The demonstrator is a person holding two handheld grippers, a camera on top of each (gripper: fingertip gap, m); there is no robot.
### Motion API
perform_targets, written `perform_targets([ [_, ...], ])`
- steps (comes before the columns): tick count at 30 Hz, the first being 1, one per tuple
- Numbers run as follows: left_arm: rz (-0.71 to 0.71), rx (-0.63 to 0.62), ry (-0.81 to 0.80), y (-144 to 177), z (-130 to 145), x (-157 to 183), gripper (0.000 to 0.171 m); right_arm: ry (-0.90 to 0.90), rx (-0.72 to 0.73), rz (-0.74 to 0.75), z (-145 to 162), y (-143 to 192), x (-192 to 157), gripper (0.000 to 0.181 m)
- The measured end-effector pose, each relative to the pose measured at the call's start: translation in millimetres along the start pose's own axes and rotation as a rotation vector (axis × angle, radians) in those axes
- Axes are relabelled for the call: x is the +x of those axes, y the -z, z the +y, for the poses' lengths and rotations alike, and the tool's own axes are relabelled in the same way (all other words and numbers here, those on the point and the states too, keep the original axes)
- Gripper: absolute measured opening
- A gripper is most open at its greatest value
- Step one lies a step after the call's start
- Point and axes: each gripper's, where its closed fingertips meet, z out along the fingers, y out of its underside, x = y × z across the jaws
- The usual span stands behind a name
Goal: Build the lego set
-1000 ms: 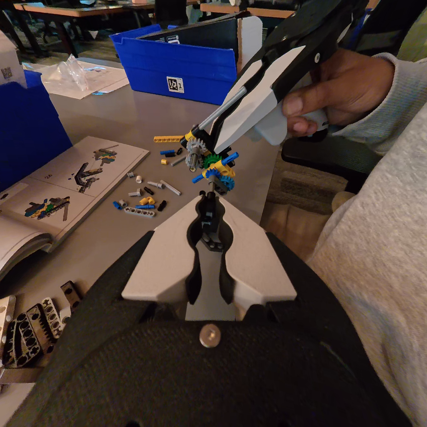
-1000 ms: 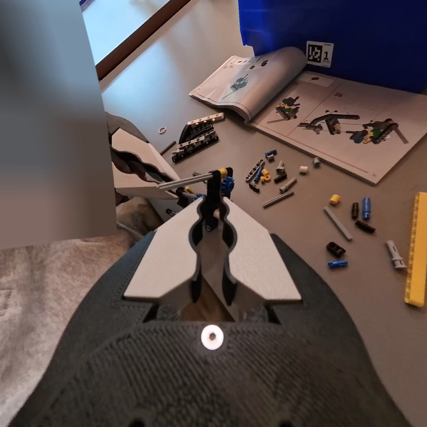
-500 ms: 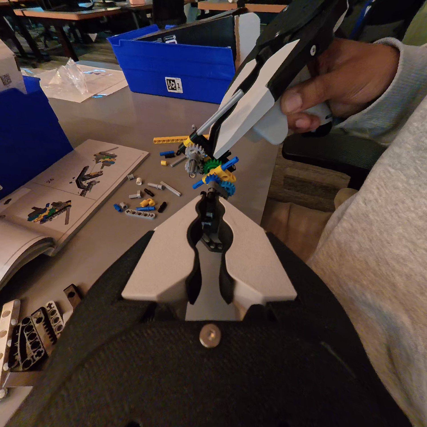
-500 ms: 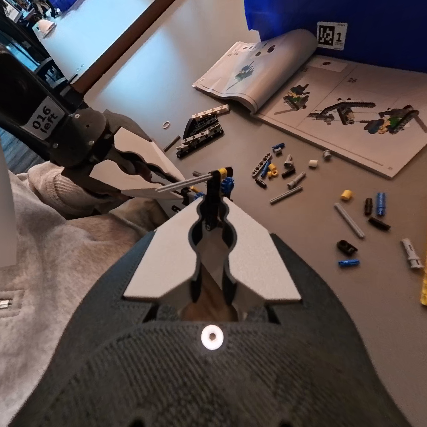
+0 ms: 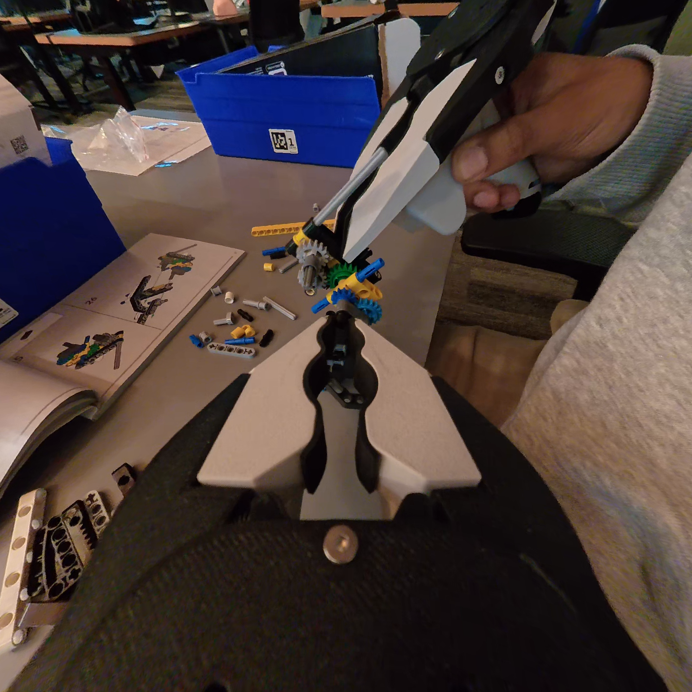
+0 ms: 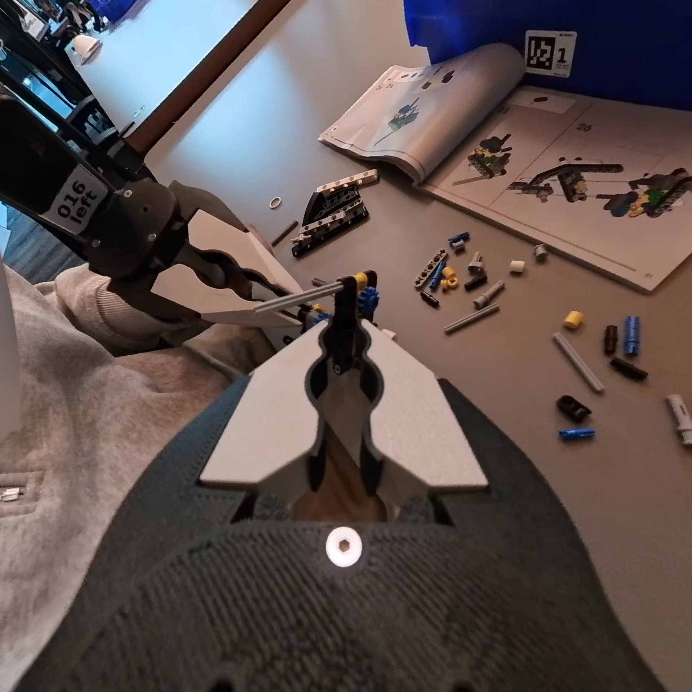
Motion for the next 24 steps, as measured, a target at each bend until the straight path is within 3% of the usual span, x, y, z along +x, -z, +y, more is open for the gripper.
perform_targets([
  [15, -0.147, 0.034, -0.152, 9, -9, -19, 0.004, 0.036, 0.152, -0.078, -15, 10, -8, 0.027],
  [24, -0.154, 0.055, -0.099, 14, -10, -26, 0.004, -0.077, 0.198, -0.132, -5, 5, -1, 0.030],
])
